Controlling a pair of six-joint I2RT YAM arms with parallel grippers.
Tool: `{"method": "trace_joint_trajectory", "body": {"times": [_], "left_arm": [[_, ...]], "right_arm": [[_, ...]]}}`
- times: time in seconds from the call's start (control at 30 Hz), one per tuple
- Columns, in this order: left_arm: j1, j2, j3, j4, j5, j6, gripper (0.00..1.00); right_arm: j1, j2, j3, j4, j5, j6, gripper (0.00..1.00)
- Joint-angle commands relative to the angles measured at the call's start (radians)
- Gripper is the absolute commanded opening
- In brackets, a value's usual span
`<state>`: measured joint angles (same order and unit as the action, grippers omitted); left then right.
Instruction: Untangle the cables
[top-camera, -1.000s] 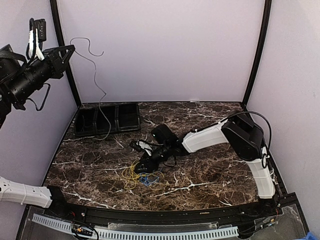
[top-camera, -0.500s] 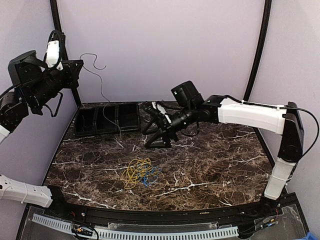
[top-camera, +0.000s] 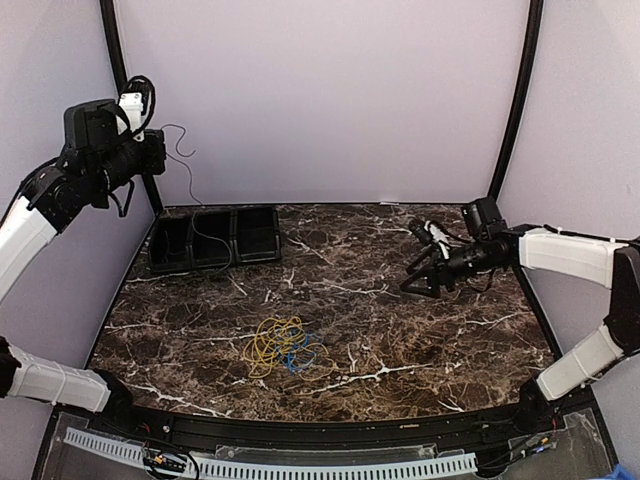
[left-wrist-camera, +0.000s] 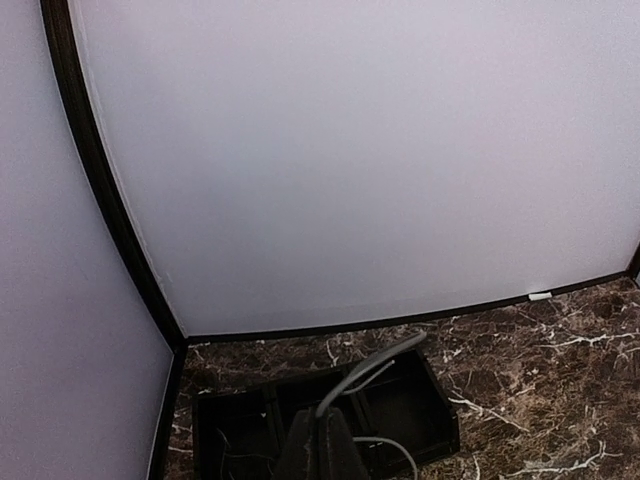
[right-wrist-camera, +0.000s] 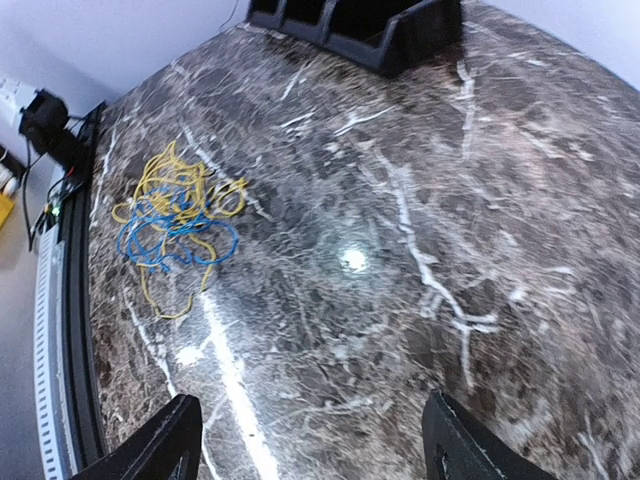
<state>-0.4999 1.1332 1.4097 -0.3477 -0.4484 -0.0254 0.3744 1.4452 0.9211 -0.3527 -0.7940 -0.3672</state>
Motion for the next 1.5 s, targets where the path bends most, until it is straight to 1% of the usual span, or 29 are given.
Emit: {"method": "trace_joint_trajectory", "body": {"times": [0.0,0.07,0.13,0.37,0.6,0.7,0.8,0.97,1.03,1.13,1.27,1.47], "left_arm": [[0.096,0.089,0.093,-0.076,0.085,-0.025,0.0],[0.126,0.119,0.117,-0.085,0.085,-0.033,0.0],[0.148,0.14,0.133,-0.085,0.091,-0.045,0.0],[0.197,0.215,0.224,-0.116,0.101,-0.094,0.0],[0.287,0.27,0.303,-0.153,0.091,-0.084,0.0],[0.308,0.289,0.342,-0.155,0.061,-0.067,0.0],[0.328,0.301,0.351,-0.145,0.04,-0.054,0.0],[0.336,0.324,0.337,-0.129,0.004,-0.038,0.0],[0.338,0.322,0.309,-0.1,-0.012,-0.031,0.0],[0.351,0.323,0.237,-0.009,-0.031,-0.001,0.0],[0.375,0.364,0.213,0.041,-0.068,0.018,0.0],[0.394,0.385,0.121,0.125,-0.058,0.018,0.0]], "right_arm": [[-0.131,-0.165,-0.135,0.19,0.024,0.033,0.78],[-0.177,-0.213,-0.16,0.228,0.073,0.038,0.79],[-0.215,-0.227,-0.158,0.236,0.089,0.042,0.79],[-0.308,-0.234,-0.2,0.278,0.063,0.049,0.78],[-0.339,-0.23,-0.216,0.293,0.059,0.036,0.79],[-0.338,-0.222,-0.217,0.296,0.068,0.021,0.79],[-0.339,-0.215,-0.216,0.294,0.081,0.015,0.79],[-0.339,-0.219,-0.228,0.296,0.094,-0.003,0.79],[-0.338,-0.222,-0.235,0.301,0.093,-0.011,0.79],[-0.339,-0.216,-0.233,0.301,0.086,-0.014,0.79],[-0.338,-0.218,-0.235,0.3,0.082,-0.019,0.79],[-0.338,-0.221,-0.237,0.299,0.078,-0.022,0.79]]}}
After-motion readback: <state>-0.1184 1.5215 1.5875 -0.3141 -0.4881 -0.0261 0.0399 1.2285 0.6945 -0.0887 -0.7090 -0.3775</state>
